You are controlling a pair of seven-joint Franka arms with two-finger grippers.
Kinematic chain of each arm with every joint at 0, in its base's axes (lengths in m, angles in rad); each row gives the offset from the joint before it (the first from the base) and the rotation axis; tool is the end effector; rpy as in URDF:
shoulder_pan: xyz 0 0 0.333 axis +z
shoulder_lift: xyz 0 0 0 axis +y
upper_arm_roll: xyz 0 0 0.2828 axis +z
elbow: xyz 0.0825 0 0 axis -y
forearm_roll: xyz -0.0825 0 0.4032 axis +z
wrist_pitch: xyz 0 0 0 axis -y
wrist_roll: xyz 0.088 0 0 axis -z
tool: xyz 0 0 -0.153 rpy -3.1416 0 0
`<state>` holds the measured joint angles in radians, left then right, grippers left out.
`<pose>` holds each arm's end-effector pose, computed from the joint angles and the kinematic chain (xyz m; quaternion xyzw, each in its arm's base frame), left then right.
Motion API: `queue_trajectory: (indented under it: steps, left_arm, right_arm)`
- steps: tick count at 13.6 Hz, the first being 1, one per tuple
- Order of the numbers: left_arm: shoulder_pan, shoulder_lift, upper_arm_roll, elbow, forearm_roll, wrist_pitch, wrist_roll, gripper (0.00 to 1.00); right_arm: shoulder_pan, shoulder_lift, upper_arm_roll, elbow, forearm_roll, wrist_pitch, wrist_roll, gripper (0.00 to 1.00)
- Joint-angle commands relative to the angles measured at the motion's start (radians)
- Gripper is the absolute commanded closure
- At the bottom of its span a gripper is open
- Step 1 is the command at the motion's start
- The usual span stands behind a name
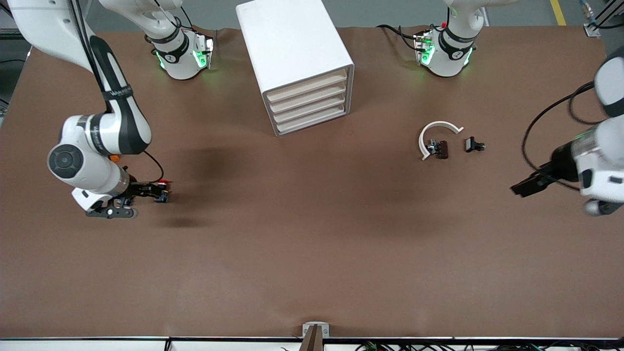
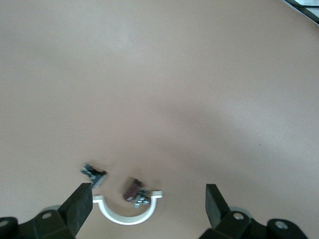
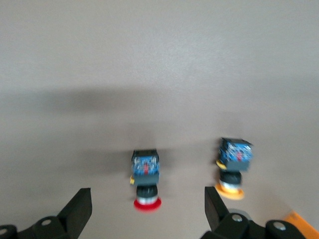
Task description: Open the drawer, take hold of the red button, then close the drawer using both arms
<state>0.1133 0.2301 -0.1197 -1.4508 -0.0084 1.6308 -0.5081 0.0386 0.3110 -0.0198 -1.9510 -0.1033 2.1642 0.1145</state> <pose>0.6347 0.0004 0.4710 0.9679 0.2497 -0.0280 0.0111 0.6013 0.0032 0.2231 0.9977 -0.0165 -0.0458 0.0475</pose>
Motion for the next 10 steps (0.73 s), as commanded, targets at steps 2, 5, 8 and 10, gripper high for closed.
queue_trajectory:
  steps: [2, 5, 8, 10]
  left_arm:
    - [0.103, -0.103, -0.012, -0.016, 0.012, -0.100, 0.253, 0.00]
    - [0.109, -0.173, -0.014, -0.025, 0.011, -0.157, 0.327, 0.00]
    - [0.092, -0.260, -0.014, -0.098, 0.005, -0.169, 0.336, 0.00]
    - [0.057, -0.351, -0.014, -0.211, 0.005, -0.160, 0.336, 0.00]
  right_arm:
    - [0.009, -0.044, 0.008, 0.177, -0.015, -0.286, 0.045, 0.00]
    - [0.009, -0.101, 0.009, 0.221, -0.013, -0.366, 0.034, 0.00]
    - [0.010, -0.107, 0.012, 0.373, 0.002, -0.537, 0.031, 0.00]
    - [0.012, -0.107, 0.014, 0.464, 0.022, -0.619, -0.007, 0.00]
